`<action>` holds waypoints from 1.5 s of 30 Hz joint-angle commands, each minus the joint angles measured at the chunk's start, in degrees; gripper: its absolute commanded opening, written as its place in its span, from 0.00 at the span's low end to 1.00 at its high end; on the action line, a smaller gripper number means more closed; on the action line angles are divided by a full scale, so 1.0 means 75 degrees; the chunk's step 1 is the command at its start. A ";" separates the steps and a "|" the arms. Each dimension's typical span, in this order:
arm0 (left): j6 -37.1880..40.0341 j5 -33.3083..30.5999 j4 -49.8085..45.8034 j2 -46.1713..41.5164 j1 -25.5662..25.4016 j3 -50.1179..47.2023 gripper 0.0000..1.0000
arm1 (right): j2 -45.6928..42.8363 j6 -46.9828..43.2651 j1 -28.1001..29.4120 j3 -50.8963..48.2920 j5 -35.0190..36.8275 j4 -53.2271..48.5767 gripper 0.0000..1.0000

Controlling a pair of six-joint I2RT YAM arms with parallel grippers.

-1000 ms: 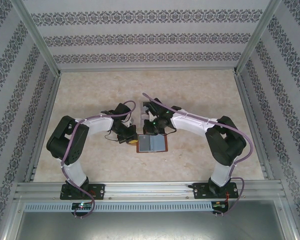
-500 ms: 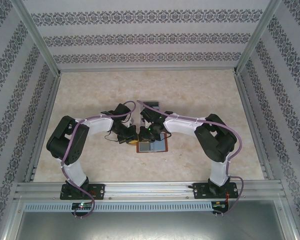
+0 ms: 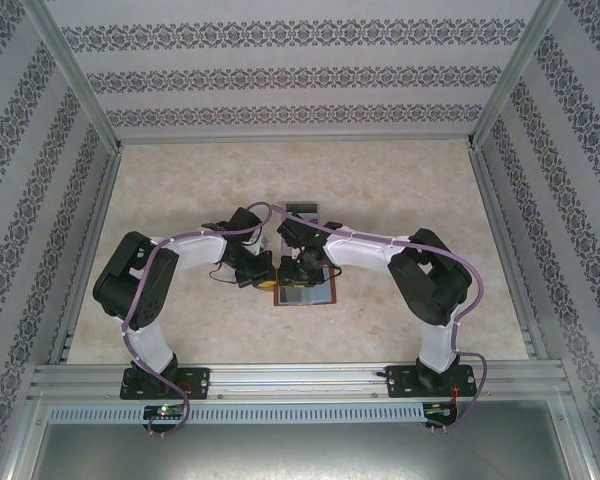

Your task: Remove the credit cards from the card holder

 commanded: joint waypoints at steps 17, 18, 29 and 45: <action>0.0153 0.0012 -0.0004 0.0149 -0.0085 -0.0210 0.00 | -0.0016 -0.0331 0.0240 0.0646 0.1571 -0.1804 0.52; 0.0147 0.0012 0.0008 0.0149 -0.0084 -0.0219 0.01 | -0.0031 -0.0331 0.0242 0.0663 0.1630 -0.1858 0.52; 0.0158 0.0052 -0.0026 0.0278 -0.0086 -0.0091 0.00 | -0.0349 -0.0282 0.0254 0.0663 0.2039 -0.2186 0.53; 0.0155 0.0019 -0.0068 0.0324 -0.0085 -0.0056 0.00 | -0.0768 -0.0313 0.0245 0.0454 0.1747 -0.2017 0.08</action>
